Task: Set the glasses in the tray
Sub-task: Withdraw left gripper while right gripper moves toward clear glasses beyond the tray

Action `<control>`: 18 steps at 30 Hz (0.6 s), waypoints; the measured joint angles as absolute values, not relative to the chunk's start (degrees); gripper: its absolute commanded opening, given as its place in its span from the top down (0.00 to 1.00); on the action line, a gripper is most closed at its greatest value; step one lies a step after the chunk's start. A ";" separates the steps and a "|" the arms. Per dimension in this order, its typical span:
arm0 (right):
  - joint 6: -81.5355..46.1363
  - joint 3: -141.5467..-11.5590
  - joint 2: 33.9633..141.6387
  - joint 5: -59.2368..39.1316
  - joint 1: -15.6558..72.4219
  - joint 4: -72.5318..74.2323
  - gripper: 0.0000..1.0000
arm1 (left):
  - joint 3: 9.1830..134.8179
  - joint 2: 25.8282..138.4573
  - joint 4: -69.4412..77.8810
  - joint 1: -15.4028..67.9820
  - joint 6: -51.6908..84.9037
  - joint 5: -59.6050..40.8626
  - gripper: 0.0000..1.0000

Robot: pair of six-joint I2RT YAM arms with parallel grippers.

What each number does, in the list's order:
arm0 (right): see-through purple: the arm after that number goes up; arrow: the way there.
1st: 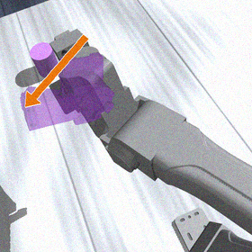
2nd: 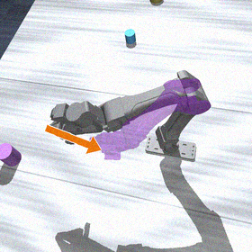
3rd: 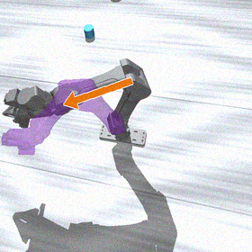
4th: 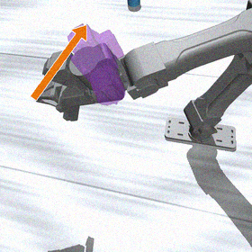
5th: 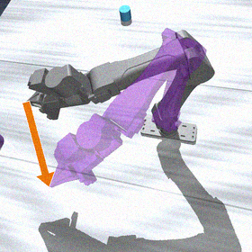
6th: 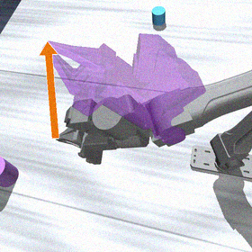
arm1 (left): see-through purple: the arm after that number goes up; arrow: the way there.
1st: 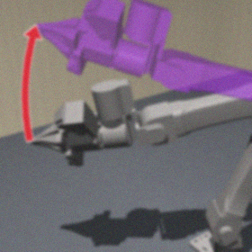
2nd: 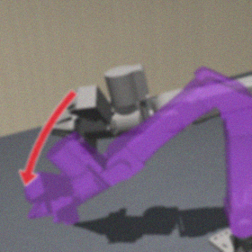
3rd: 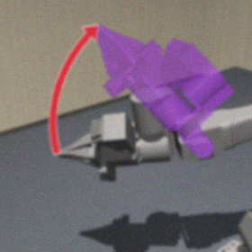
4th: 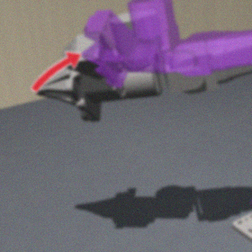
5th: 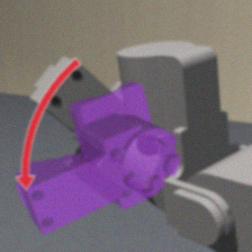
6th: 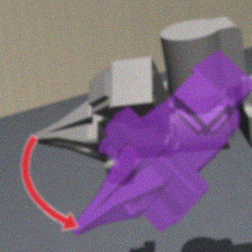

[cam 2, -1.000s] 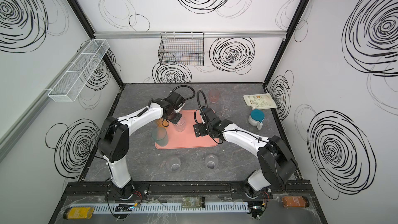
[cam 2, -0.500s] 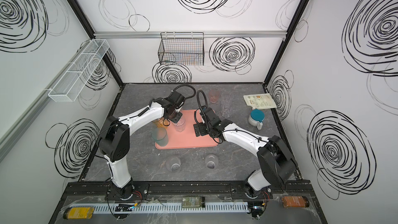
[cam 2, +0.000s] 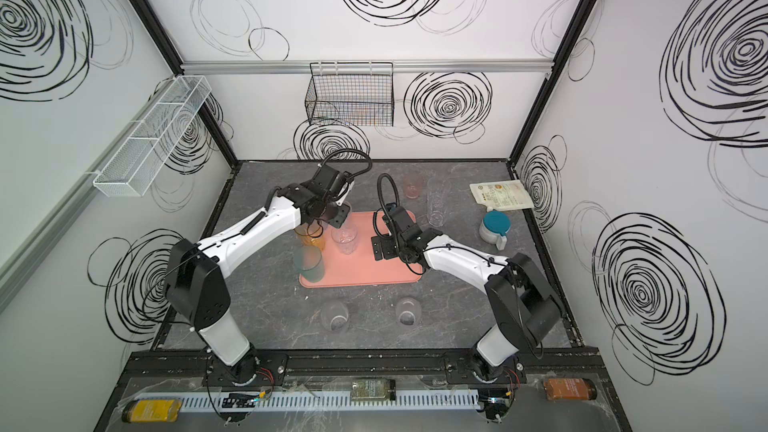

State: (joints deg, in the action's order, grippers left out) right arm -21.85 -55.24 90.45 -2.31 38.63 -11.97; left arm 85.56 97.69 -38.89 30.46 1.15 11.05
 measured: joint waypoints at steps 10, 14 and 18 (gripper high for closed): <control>-25.47 -61.65 100.22 -2.20 40.71 -7.90 0.00 | 71.31 81.84 -28.18 23.68 4.19 12.03 0.43; -25.87 -63.02 103.00 -2.33 42.22 -7.42 0.00 | 67.79 79.24 -25.58 22.35 4.62 12.91 0.41; -26.02 -64.40 105.25 -2.33 43.44 -7.42 0.00 | 66.87 78.52 -24.03 21.41 4.91 13.06 0.41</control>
